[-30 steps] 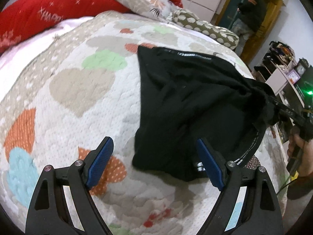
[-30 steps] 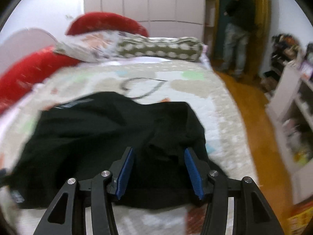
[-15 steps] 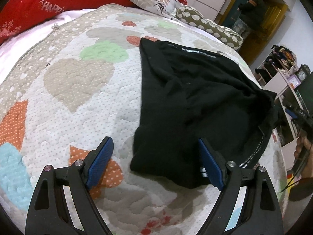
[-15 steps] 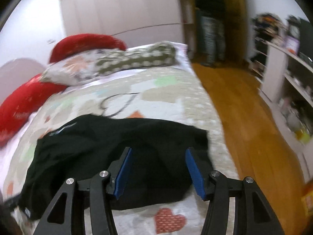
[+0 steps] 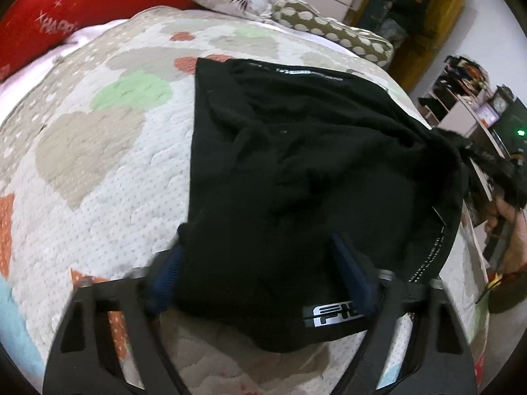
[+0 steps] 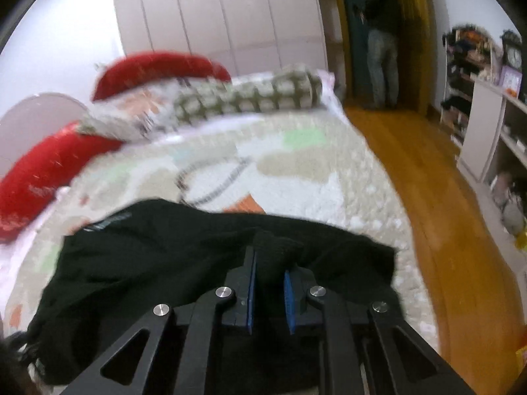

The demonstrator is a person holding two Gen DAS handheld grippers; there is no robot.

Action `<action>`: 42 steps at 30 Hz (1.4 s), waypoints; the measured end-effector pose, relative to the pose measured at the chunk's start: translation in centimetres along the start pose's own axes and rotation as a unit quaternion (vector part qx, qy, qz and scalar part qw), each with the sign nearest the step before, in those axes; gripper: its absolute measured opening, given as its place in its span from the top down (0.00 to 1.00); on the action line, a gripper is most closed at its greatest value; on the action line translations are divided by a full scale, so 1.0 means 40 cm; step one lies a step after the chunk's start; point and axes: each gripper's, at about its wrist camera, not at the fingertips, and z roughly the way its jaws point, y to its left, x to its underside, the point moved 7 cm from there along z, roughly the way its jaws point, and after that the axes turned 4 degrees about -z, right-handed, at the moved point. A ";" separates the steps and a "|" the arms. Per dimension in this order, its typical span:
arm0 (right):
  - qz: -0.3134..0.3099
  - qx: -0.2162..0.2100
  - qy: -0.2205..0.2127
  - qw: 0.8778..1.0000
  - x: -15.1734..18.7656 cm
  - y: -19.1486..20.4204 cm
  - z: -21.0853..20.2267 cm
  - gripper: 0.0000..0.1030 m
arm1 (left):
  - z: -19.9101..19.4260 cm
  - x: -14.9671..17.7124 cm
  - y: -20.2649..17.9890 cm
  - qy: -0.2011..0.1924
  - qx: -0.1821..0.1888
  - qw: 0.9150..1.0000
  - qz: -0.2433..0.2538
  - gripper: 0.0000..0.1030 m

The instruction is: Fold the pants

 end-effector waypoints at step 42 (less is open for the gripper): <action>0.041 0.048 0.068 0.996 0.336 -0.160 -0.269 0.87 | -0.241 0.023 0.132 -0.041 0.002 0.999 -0.001 0.37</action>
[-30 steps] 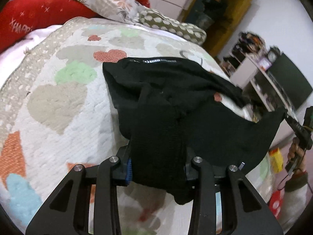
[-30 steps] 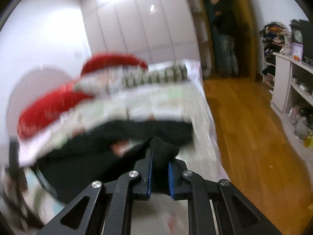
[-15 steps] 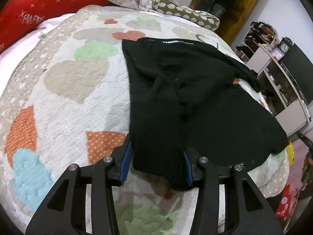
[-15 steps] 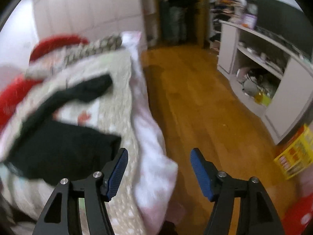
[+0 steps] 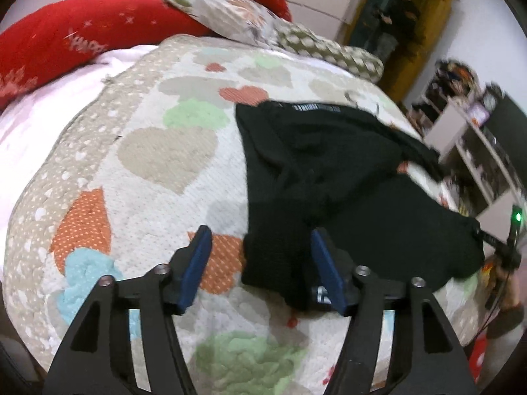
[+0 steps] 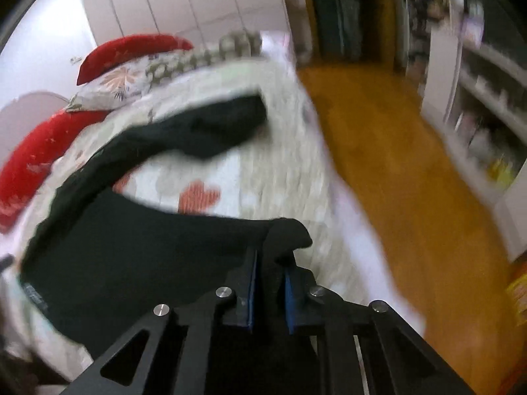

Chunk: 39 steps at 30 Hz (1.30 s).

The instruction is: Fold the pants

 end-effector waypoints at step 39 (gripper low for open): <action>-0.104 -0.315 -0.131 0.934 0.040 0.473 -0.536 0.36 | -0.338 0.052 -0.227 -0.146 0.096 0.976 0.131 0.24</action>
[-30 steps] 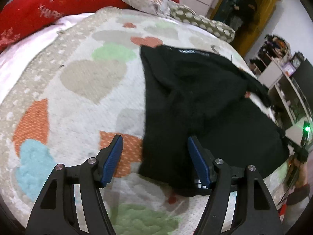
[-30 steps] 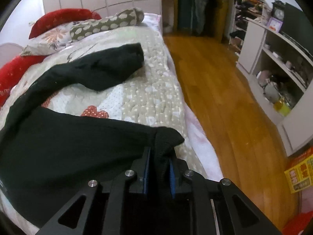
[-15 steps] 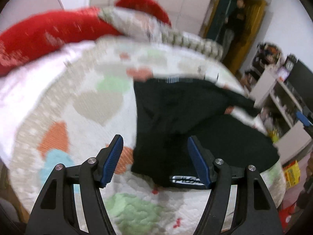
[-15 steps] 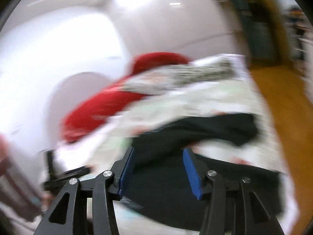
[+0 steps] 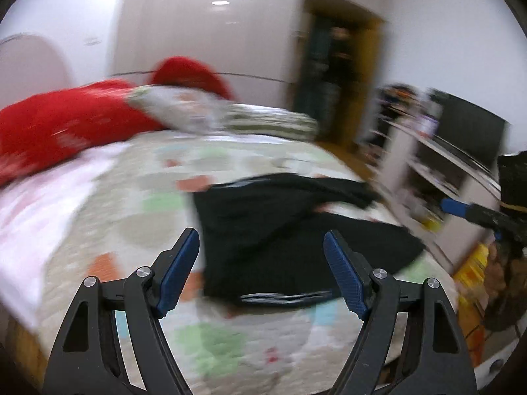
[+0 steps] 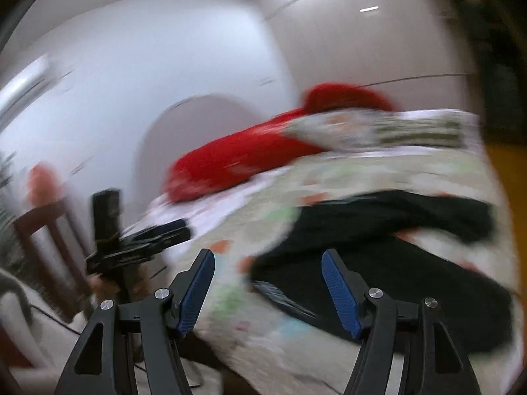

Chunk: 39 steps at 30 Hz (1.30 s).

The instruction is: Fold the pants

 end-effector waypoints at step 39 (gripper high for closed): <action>0.107 0.184 0.116 0.970 0.138 -0.336 0.258 0.21 | 0.359 0.099 0.046 0.129 -0.109 0.986 -0.014 0.23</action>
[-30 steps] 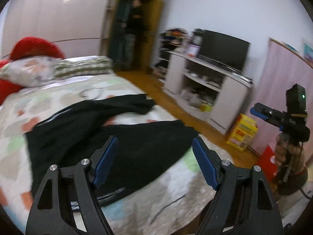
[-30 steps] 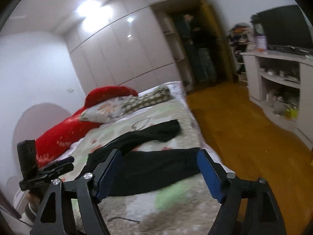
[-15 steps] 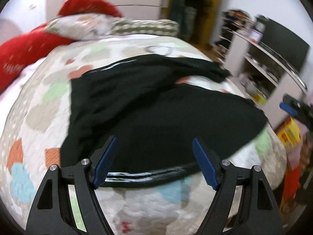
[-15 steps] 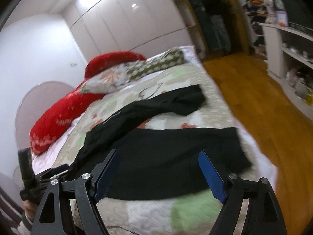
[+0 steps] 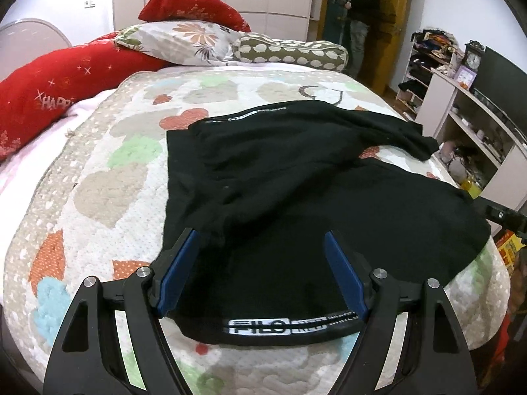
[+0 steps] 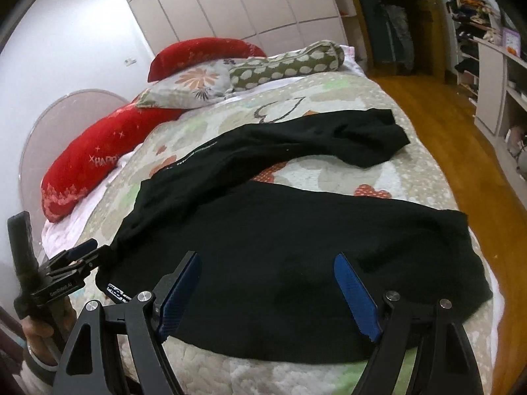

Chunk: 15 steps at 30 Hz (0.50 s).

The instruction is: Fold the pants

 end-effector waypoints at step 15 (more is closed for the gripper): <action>-0.051 0.020 0.016 0.998 -0.114 -0.004 0.159 0.21 | 0.043 -0.096 0.119 -0.002 0.009 0.999 -0.052 0.23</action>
